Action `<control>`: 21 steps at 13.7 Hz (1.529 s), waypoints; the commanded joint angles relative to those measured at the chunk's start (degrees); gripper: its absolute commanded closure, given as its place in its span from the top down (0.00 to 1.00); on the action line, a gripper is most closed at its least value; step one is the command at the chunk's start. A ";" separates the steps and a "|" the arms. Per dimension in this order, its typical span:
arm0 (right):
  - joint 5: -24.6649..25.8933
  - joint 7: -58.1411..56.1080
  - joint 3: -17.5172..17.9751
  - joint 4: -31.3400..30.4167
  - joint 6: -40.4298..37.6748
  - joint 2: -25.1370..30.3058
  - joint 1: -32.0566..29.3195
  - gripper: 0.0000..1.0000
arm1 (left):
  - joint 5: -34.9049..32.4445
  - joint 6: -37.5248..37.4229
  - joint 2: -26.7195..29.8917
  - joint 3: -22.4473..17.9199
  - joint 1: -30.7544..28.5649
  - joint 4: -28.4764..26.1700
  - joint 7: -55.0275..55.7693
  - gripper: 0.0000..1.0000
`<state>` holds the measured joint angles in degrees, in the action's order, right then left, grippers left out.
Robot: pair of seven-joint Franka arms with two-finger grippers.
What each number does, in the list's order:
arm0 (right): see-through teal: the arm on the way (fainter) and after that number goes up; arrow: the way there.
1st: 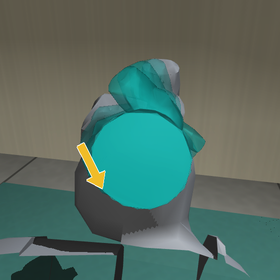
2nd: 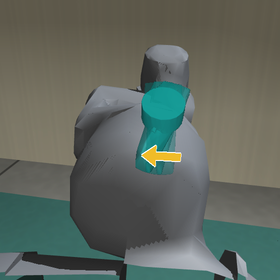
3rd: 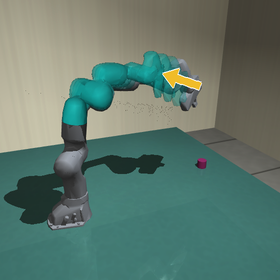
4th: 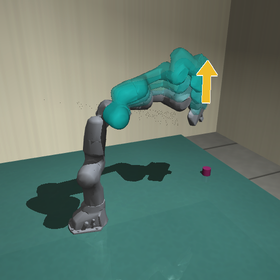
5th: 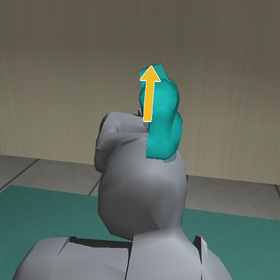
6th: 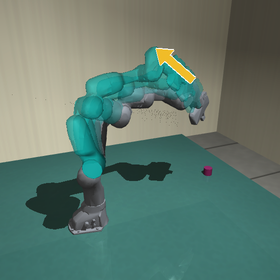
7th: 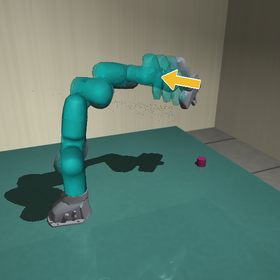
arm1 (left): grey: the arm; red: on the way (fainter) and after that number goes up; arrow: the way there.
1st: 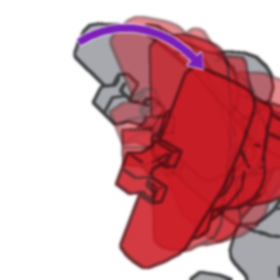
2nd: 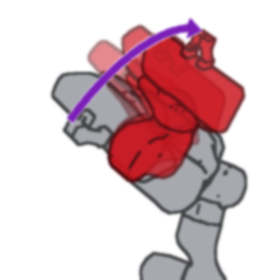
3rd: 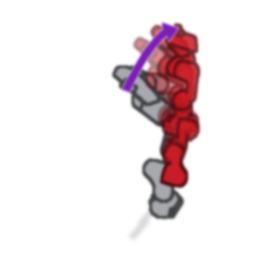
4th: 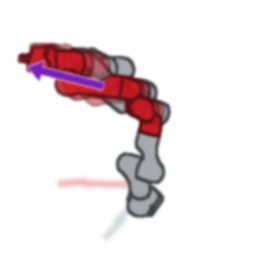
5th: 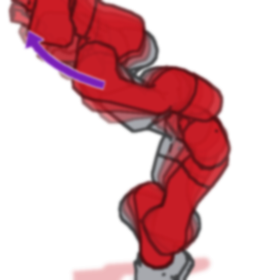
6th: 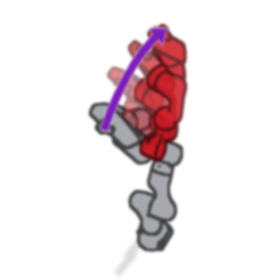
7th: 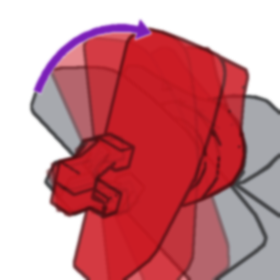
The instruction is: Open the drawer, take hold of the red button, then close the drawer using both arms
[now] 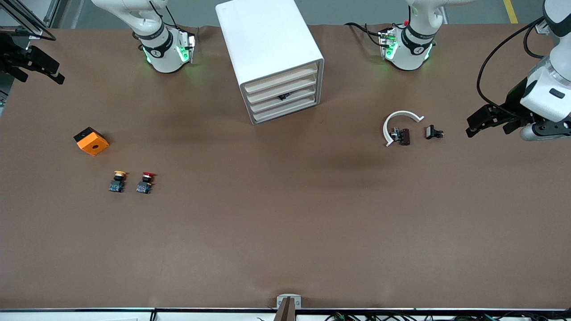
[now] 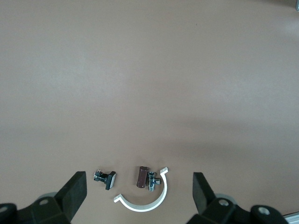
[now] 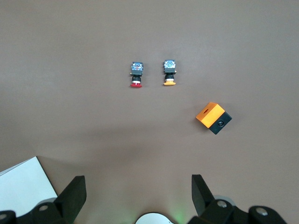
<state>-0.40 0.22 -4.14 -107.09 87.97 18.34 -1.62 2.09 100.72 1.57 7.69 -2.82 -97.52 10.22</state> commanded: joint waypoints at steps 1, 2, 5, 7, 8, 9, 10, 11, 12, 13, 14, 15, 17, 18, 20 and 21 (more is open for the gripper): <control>0.75 -0.22 0.18 -1.10 -0.61 1.51 -0.14 1.00 | 0.19 -1.05 -1.48 0.22 -0.17 2.60 -0.11 1.00; 0.75 -0.22 0.18 -1.36 -0.61 1.61 -0.14 1.00 | 0.19 -1.05 -1.74 0.22 -0.17 2.77 -0.11 1.00; 0.75 -0.22 0.18 -1.19 -0.52 1.52 -0.14 1.00 | 0.10 -1.14 -1.75 0.14 -0.17 3.03 -0.11 1.00; 0.75 -0.05 0.18 1.09 -0.70 0.82 -0.14 1.00 | 0.10 -1.49 -2.62 0.14 -0.25 4.00 -0.11 1.00; 0.75 0.04 0.18 1.79 -0.61 0.21 -0.14 1.00 | 0.02 -1.58 -2.62 0.14 -0.25 3.92 -0.02 1.00; 0.75 0.30 0.18 2.93 -0.70 -0.84 -0.05 1.00 | 0.02 -1.58 -2.62 0.14 -0.25 3.83 -0.11 1.00; 0.75 0.57 0.18 4.16 -0.70 -2.16 0.04 1.00 | 0.02 -1.66 -2.62 0.14 -0.34 3.83 -0.11 1.00; 0.75 0.48 0.18 5.31 -0.70 -3.04 0.04 1.00 | 0.02 -1.93 -2.71 0.14 -0.34 3.74 -0.11 1.00; 0.75 0.40 0.18 6.45 -0.70 -4.01 0.04 1.00 | 0.02 -2.19 -2.71 0.14 -0.34 3.65 -0.11 1.00; 0.67 0.40 0.18 7.94 -0.87 -5.06 0.04 1.00 | 0.02 -3.24 -2.71 0.14 -0.34 3.65 -0.11 1.00; 0.67 0.40 0.18 8.82 -1.39 -5.85 0.04 1.00 | 0.02 -3.60 -2.71 0.14 -0.34 3.65 -0.11 1.00; 0.49 0.40 0.18 9.53 -1.57 -6.30 0.04 1.00 | 0.02 -3.69 -2.71 0.14 -0.34 3.56 -0.11 1.00; 0.23 0.57 0.18 9.80 -1.57 -6.48 0.04 1.00 | 0.02 -3.77 -2.62 0.22 -0.34 3.56 -0.11 1.00; 0.23 0.74 0.18 9.71 -1.66 -7.00 0.04 1.00 | 0.02 -3.95 -2.62 0.22 -0.34 3.48 -0.11 1.00; 0.14 1.10 0.18 9.62 -1.93 -7.53 0.13 1.00 | 0.02 -4.12 -2.62 0.22 -0.25 3.47 -0.11 1.00; 0.14 1.10 0.18 9.71 -1.93 -7.53 0.21 1.00 | 0.02 -4.21 -2.62 0.31 -0.17 3.47 -0.11 1.00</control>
<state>-0.41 0.40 -4.12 -99.06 87.16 11.75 -1.62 2.09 97.90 -0.49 7.68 -2.95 -95.48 10.22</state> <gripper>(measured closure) 0.000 0.000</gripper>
